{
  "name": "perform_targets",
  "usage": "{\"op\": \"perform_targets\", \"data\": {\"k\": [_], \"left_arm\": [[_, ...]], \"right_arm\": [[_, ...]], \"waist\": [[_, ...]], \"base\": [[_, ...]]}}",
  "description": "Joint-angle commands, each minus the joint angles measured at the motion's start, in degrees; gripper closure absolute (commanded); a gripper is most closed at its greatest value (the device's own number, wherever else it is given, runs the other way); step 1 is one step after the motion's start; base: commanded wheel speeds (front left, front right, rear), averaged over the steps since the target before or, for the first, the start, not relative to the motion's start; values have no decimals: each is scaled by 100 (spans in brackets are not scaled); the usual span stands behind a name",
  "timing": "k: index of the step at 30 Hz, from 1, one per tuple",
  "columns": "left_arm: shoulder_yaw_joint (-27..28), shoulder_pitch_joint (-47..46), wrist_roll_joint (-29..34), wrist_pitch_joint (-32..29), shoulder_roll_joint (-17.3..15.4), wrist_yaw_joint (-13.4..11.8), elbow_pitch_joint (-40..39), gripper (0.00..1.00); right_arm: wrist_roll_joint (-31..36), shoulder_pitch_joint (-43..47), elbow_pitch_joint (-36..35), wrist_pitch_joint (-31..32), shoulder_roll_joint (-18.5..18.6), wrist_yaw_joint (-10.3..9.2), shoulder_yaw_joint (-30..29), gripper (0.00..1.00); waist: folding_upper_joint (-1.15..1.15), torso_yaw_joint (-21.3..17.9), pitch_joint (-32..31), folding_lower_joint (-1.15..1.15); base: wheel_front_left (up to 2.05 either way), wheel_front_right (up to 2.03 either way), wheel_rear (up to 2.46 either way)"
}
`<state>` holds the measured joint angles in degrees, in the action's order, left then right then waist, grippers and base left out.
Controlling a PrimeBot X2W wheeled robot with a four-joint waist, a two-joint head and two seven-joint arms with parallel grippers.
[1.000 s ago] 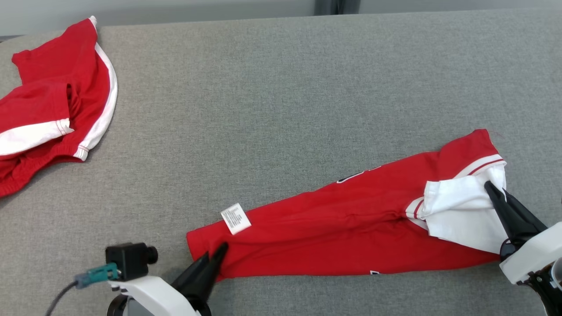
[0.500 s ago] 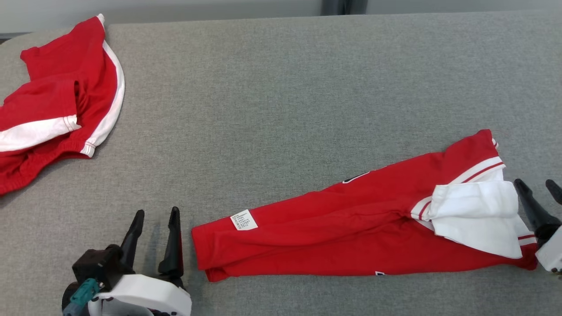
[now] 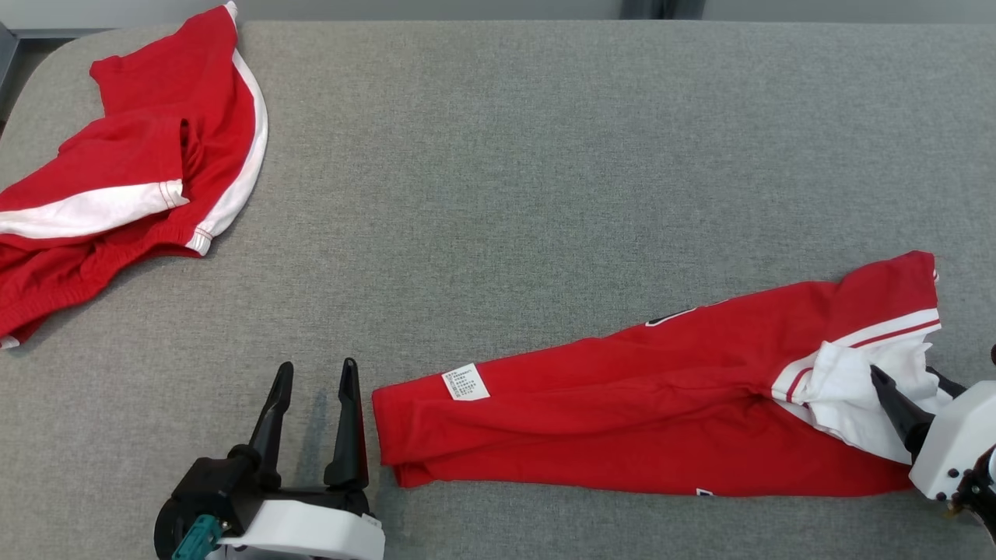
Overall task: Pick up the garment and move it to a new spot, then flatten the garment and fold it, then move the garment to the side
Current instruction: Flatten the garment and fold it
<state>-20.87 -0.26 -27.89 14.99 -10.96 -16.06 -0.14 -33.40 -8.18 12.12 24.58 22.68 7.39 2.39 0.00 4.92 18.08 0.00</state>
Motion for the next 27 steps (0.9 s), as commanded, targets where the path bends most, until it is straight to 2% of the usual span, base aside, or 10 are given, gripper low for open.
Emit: {"op": "perform_targets", "data": {"k": [1,4,5,6,8,11,16,23,25,27], "left_arm": [[106,54,98,25,96,98,35,0],[255,64,271,26,301,291,104,0],[303,61,318,26,356,361,133,0],[340,54,366,25,402,423,162,0],[440,50,452,26,493,545,193,0],[581,128,553,25,594,691,301,0],[756,213,681,19,706,874,461,0],[939,320,825,20,762,1026,553,0],[995,343,861,20,768,1054,571,0],[1055,343,901,20,778,1055,590,0]], "right_arm": [[-108,143,122,226,-163,30,242,0],[-257,14,171,406,-185,34,442,0],[-289,-46,202,432,-173,35,496,55],[-381,-102,212,446,-176,36,555,100],[-577,-195,246,440,-134,39,630,100],[-828,-354,354,223,145,16,424,100],[-1143,-439,611,119,789,0,-176,100],[-1074,-334,1162,189,1620,11,-1360,100],[-1057,-350,1035,172,1723,11,-1496,100],[-1173,-369,646,219,1690,12,-1372,100]], "waist": [[0,27,-1,0],[0,64,-7,0],[0,79,-11,0],[0,96,-16,0],[0,121,-37,0],[0,121,-98,0],[0,68,-271,0],[0,-79,-456,0],[0,-132,-500,0],[0,-201,-542,0]], "base": [[0,0,0],[0,0,0],[0,0,0],[0,0,0],[0,0,0],[0,0,0],[0,0,0],[0,0,0],[0,0,0],[0,0,0]]}}
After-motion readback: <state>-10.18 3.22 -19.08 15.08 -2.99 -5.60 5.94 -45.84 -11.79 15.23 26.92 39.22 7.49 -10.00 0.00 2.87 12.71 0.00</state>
